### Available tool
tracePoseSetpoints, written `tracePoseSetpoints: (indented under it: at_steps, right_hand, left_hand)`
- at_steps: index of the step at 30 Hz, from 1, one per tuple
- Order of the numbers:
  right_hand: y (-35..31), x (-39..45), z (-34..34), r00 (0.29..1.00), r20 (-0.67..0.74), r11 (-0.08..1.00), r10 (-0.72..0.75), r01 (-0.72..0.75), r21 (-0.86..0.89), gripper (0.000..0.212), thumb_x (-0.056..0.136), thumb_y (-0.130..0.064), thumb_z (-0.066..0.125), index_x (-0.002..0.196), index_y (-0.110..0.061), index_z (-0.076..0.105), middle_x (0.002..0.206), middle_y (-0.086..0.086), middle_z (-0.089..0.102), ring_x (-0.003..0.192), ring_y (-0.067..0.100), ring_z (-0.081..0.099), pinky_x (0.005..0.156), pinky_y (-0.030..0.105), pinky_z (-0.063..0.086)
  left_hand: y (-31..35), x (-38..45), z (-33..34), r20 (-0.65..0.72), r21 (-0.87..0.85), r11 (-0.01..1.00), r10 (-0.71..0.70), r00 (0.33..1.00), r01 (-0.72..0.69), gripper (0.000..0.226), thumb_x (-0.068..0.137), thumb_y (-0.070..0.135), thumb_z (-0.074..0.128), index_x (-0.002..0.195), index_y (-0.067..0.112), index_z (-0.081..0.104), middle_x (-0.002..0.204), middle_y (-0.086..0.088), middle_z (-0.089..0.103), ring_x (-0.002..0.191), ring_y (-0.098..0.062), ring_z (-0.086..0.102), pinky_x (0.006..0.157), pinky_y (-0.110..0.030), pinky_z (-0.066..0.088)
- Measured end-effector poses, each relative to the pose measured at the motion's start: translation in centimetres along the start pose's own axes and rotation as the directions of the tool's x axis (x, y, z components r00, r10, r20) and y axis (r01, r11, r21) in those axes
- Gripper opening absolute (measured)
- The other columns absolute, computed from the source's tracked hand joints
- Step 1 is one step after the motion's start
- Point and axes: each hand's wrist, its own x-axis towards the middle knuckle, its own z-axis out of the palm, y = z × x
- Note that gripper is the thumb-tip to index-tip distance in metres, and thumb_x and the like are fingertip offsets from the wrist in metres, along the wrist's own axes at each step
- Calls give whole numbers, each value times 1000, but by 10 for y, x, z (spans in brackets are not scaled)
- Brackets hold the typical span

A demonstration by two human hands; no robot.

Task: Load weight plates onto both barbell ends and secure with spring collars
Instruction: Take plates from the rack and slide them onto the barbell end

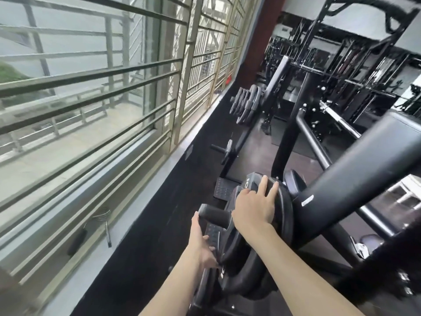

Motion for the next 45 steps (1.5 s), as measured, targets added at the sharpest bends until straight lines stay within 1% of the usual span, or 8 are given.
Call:
tracePoseSetpoints:
  at_steps: [5, 11, 15, 19, 24, 28, 31, 45]
  right_hand:
    - [-3, 2, 1, 1000, 2, 999, 25, -25, 42, 52, 100, -39, 54, 145, -13, 52, 144, 10, 60, 155, 41, 1, 120, 65, -1]
    - [-22, -1, -11, 1000, 20, 983, 5, -8, 185, 54, 100, -24, 54, 149, -3, 43, 136, 10, 65, 157, 35, 5, 121, 60, -9]
    - [-48, -9, -23, 998, 17, 798, -53, 32, 601, 68, 102, -17, 55, 159, -7, 19, 153, 11, 44, 137, 38, 47, 110, 44, 39]
    - [-68, -20, -35, 985, -16, 615, -171, 120, 780, 66, 106, -18, 48, 162, -13, 14, 158, 6, 33, 133, 36, 50, 102, 40, 45]
    - [-60, -19, -44, 989, -45, 332, -139, 89, 939, 61, 101, -16, 55, 156, -13, 31, 157, 4, 37, 143, 26, 41, 119, 40, 33]
    - [-28, -29, -67, 996, -73, 75, 47, 70, 995, 54, 92, -15, 58, 145, -18, 46, 136, 0, 59, 121, 19, 59, 104, 39, 50]
    - [4, -47, -79, 973, -110, 17, 205, 109, 994, 45, 94, -31, 61, 138, -20, 53, 127, -2, 66, 116, 18, 62, 98, 36, 52]
    - [233, -266, -30, 425, 13, -125, 905, 236, 964, 32, 98, -47, 56, 84, -19, 62, 78, -7, 67, 75, 16, 63, 73, 35, 48]
  left_hand:
    - [7, 9, -10, 36, 18, 999, -49, 998, 49, 72, 74, 73, 63, 85, 4, 46, 93, -17, 55, 81, -32, 62, 64, -46, 48]
    - [19, 6, -23, 39, 81, 996, -41, 998, 37, 65, 76, 55, 76, 82, 0, 43, 87, -17, 53, 30, -34, 60, 44, -40, 56]
    - [30, 2, -29, 19, 137, 990, -20, 1000, 18, 49, 81, 41, 82, 79, 0, 56, 86, -22, 65, 63, -35, 69, 71, -45, 60]
    - [50, 1, -54, 15, 131, 986, 100, 995, -101, 46, 84, 37, 79, 70, -6, 74, 51, -20, 67, 39, -24, 68, 39, -26, 55]
    - [92, 62, -106, -206, 65, 866, 499, 842, -497, 137, 28, 83, 86, 137, 4, 55, 120, -12, 71, 102, -31, 72, 92, -48, 59]
    - [115, -40, -66, -149, 68, 697, 714, 684, -714, 64, 78, 72, 69, 86, 11, 52, 65, -5, 52, 47, -16, 49, 47, -21, 41]
    - [114, -69, -38, -51, 55, 638, 770, 636, -768, 58, 84, 69, 65, 98, 13, 57, 63, 0, 51, 51, -15, 45, 53, -26, 36]
    - [-157, -213, 93, 479, 44, 605, 685, 548, -795, 38, 92, 51, 67, 70, 22, 56, 52, 8, 52, 45, -10, 43, 49, -26, 35]
